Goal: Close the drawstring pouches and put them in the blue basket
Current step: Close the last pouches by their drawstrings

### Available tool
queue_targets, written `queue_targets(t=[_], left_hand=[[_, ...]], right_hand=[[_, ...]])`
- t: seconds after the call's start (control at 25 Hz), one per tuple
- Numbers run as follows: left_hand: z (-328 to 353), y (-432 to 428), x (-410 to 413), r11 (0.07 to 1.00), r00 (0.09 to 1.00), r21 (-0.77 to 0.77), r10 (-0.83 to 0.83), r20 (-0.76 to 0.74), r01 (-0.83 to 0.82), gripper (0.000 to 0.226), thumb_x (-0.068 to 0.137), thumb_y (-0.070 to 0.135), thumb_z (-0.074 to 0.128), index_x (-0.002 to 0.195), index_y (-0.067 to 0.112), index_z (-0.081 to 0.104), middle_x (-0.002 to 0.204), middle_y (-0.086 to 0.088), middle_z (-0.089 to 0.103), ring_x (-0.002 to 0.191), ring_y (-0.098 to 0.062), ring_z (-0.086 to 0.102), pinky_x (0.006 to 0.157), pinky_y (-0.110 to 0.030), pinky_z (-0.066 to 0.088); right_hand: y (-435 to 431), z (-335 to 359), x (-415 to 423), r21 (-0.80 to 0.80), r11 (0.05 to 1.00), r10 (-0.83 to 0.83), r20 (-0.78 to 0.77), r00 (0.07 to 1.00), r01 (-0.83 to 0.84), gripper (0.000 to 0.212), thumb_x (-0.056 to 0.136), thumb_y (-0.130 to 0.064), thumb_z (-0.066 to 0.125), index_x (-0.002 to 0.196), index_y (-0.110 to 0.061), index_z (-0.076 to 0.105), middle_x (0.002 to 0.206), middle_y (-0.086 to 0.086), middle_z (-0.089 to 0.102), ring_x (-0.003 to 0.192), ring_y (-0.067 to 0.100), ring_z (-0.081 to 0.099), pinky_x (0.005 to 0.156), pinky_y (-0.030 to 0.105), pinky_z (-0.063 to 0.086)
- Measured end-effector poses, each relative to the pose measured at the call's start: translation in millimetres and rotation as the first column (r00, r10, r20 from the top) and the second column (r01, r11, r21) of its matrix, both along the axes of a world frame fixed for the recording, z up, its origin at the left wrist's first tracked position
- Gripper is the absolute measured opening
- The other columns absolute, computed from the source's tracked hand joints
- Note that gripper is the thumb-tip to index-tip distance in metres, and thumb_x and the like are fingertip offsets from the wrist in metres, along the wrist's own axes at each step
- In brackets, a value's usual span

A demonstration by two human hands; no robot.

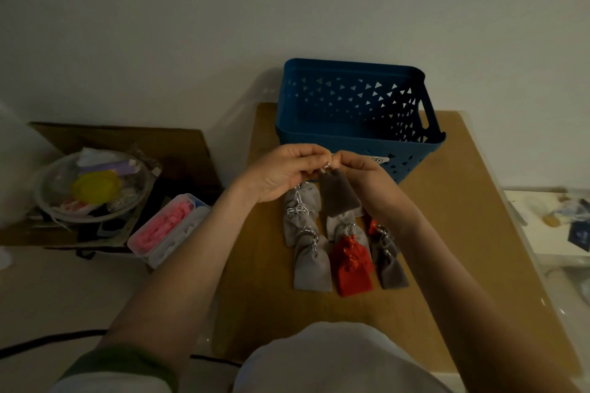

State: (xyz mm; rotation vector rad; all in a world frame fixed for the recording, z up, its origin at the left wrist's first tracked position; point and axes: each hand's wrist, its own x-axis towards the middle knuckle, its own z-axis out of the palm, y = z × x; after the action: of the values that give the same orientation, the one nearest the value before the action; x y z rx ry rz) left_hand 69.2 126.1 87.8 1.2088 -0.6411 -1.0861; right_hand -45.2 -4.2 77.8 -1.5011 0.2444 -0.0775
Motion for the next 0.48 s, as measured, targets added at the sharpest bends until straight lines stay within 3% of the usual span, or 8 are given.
queue_targets(t=[0.24, 0.48], left_hand=[[11, -1, -3, 0.992, 0.983, 0.123, -0.036, 0.180, 0.014, 0.008, 0.089, 0.002, 0.057, 0.088, 0.008, 0.063, 0.075, 0.010, 0.068, 0.076, 0.001, 0.064, 0.072, -0.013, 0.049], [12, -9, -4, 0.948, 0.840, 0.295, -0.059, 0.540, -0.123, 0.009, 0.087, 0.007, 0.064, 0.086, 0.015, 0.060, 0.078, 0.007, 0.058, 0.068, 0.005, 0.054, 0.067, -0.012, 0.042]], right_hand=[[-8, -2, -2, -0.020, 1.000, -0.002, -0.055, 0.999, 0.001, 0.010, 0.082, -0.015, 0.052, 0.083, -0.008, 0.058, 0.078, 0.013, 0.054, 0.071, 0.024, 0.051, 0.071, 0.034, 0.042], [-3, -7, 6, -0.099, 0.986, -0.142, -0.108, 0.984, 0.132, 0.026, 0.094, -0.001, 0.046, 0.073, -0.011, 0.057, 0.069, 0.005, 0.053, 0.064, 0.014, 0.049, 0.066, 0.029, 0.040]])
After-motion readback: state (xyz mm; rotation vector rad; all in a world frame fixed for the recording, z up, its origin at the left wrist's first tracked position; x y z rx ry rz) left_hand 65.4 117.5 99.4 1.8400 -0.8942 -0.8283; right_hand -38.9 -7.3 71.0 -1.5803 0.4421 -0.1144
